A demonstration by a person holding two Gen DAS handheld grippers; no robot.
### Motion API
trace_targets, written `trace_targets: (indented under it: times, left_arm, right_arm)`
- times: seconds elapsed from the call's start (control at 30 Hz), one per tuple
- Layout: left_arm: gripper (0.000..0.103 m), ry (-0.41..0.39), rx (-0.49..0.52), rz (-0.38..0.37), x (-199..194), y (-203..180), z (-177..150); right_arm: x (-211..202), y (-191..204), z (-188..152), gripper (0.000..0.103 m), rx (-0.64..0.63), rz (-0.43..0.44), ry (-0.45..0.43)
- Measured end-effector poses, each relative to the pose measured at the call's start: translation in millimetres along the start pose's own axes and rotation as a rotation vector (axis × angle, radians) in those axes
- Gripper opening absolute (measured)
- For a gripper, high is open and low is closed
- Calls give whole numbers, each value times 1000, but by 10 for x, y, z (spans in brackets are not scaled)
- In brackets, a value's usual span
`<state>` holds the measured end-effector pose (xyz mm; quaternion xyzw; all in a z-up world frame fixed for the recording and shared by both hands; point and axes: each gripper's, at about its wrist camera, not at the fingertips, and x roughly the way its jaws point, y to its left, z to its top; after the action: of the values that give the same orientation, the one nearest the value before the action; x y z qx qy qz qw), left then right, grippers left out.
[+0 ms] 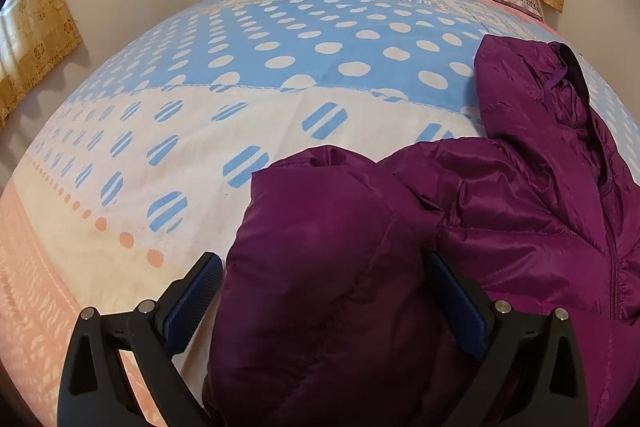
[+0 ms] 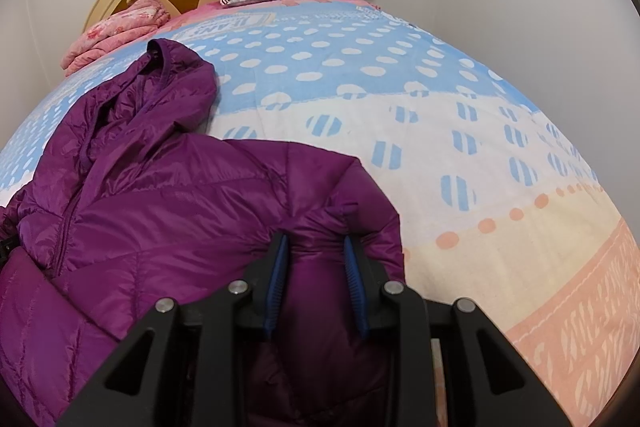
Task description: Fold large clothes
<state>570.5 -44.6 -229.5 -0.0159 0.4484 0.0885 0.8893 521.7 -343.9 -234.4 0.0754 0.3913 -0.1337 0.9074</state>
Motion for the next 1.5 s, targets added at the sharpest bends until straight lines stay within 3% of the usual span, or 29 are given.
trace_targets:
  times: [0.3,0.5,0.53,0.6,0.67,0.77,0.9,1.03,1.17,1.37,1.4,1.47,1.5]
  left_arm:
    - [102,-1,7,8,4,-15,8]
    - [102,42,-1,-33,-4,52,60]
    - [102,59,31,-39,-45,59,105]
    - [102,17,41,-61,-223,96,220]
    - [102,-62,33,-145,-428,107,436]
    - [102,-87,46,-222,-438,-66,773]
    - [102,-64,46,-239,-161,-369,1079]
    - [102,-46,69,-222,162,-611,1334]
    - [102,-44,106,-240,430,-752,1544]
    - [101,14,114,-325,769,-900,1683]
    - [98,20,111,-342,809,-926,1692]
    - [59,32,136,-368,883,-1003,1673]
    - [24,56,162,-394,912,-1060,1651]
  right_arm:
    - [6,5,-1,33,-1,-2,0]
    - [17,18,14,33,-8,-11,12]
    - [-2,25,35,35,-15,-5,23]
    - [-80,5,158,46,-22,46,49]
    - [-178,-16,346,73,-4,102,24]
    - [-180,18,757,77,15,152,-7]
    - [125,243,1225,77,-4,243,16]
    - [508,495,1486,77,-44,273,54]
    - [864,664,1595,77,-61,270,88]
    - [1349,677,1770,74,-49,300,162]
    - [1409,692,1776,73,-43,313,177]
    - [1527,761,1747,57,-68,325,214]
    - [1519,793,1742,53,-94,302,202]
